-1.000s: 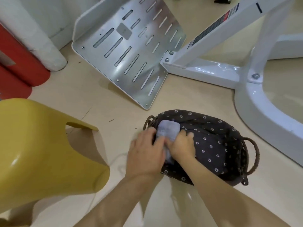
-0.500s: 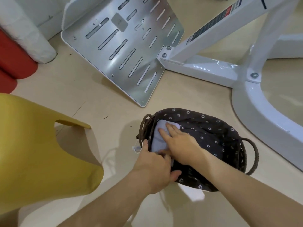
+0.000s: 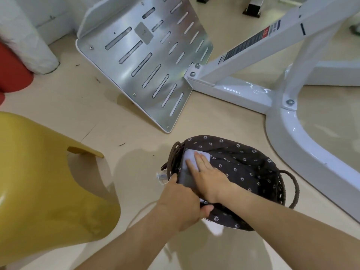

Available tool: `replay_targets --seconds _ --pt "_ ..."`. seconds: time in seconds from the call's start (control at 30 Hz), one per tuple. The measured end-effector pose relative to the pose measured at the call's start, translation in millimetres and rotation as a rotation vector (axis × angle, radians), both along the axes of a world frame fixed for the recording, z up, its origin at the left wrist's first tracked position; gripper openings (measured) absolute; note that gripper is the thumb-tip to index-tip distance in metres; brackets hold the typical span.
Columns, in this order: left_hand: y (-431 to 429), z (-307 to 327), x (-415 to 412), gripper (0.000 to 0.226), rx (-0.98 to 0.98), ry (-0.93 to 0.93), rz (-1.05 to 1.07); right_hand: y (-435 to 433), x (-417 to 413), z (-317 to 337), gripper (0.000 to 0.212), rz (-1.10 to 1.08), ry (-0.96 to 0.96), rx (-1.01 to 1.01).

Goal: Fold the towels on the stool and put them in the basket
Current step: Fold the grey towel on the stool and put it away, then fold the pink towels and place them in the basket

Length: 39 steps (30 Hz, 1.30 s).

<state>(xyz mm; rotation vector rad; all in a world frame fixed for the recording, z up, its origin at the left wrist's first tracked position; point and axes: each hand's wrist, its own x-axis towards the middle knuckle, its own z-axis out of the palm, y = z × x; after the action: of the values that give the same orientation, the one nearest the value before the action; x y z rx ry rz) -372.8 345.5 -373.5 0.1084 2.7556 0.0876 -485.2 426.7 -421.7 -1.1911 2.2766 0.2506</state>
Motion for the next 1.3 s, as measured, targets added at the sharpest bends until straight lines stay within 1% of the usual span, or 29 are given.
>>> replay_targets --seconds 0.07,0.1,0.17,0.2,0.23,0.27,0.3,0.33,0.37,0.4,0.5,0.57,0.63,0.73,0.8,0.87,0.97,1.03,1.07,1.17,1.27,1.3 --pt "-9 6 3 0.057 -0.061 0.009 -0.008 -3 -2 12 0.090 -0.060 -0.082 0.013" --pt "-13 7 9 0.053 -0.059 0.009 0.002 -6 -2 22 0.087 -0.083 -0.119 0.011" --pt "-17 18 22 0.034 -0.017 0.093 -0.017 -7 0 42 0.079 -0.119 -0.144 -0.058" --pt "-18 29 30 0.024 0.042 0.122 0.026 -4 3 55 0.072 -0.131 -0.125 -0.130" --pt "-16 42 39 0.018 0.102 0.157 0.093 3 8 69 0.058 -0.136 -0.115 -0.215" --pt "-13 58 47 0.017 0.198 0.136 0.175 11 14 81 0.038 -0.155 -0.121 -0.281" --pt "-9 78 55 0.020 0.289 0.090 0.241 20 23 97 0.015 -0.205 -0.135 -0.311" --pt "-5 98 62 0.024 0.380 0.020 0.308 31 32 116 0.006 -0.236 -0.161 -0.320" --pt "0 120 68 0.027 0.442 -0.060 0.384 40 43 137 0.017 -0.254 -0.189 -0.311" --pt "6 143 74 0.029 0.503 -0.094 0.463 48 52 160 0.021 -0.252 -0.221 -0.292" --pt "29 219 94 0.026 0.724 -0.083 0.729 75 77 237 0.026 -0.265 -0.301 -0.287" --pt "48 271 106 0.024 0.792 -0.045 0.818 95 87 290 0.022 -0.325 -0.370 -0.297" --pt "71 328 108 0.023 0.810 -0.024 0.864 118 91 351 0.019 -0.420 -0.402 -0.300" --pt "109 411 99 0.021 0.869 -0.028 0.908 155 88 440 0.025 -0.537 -0.420 -0.309" --pt "136 459 89 0.025 0.868 -0.009 0.899 182 86 493 0.029 -0.566 -0.397 -0.327" --pt "162 496 77 0.035 0.855 0.064 0.844 211 79 536 0.031 -0.544 -0.363 -0.353" --pt "193 523 55 0.058 0.826 0.164 0.772 253 63 581 0.029 -0.593 -0.276 -0.435" --pt "214 531 43 0.062 0.832 0.205 0.720 283 54 592 0.027 -0.644 -0.210 -0.517" --pt "225 534 40 0.060 0.865 0.216 0.721 299 51 594 0.027 -0.669 -0.184 -0.548" --pt "270 541 34 0.043 0.991 0.185 0.765 352 48 601 0.029 -0.762 -0.127 -0.605" --pt "326 546 35 0.033 1.050 0.129 0.766 409 50 609 0.033 -0.927 -0.208 -0.683" --pt "342 549 36 0.035 1.070 0.120 0.792 424 49 611 0.034 -0.985 -0.231 -0.705"
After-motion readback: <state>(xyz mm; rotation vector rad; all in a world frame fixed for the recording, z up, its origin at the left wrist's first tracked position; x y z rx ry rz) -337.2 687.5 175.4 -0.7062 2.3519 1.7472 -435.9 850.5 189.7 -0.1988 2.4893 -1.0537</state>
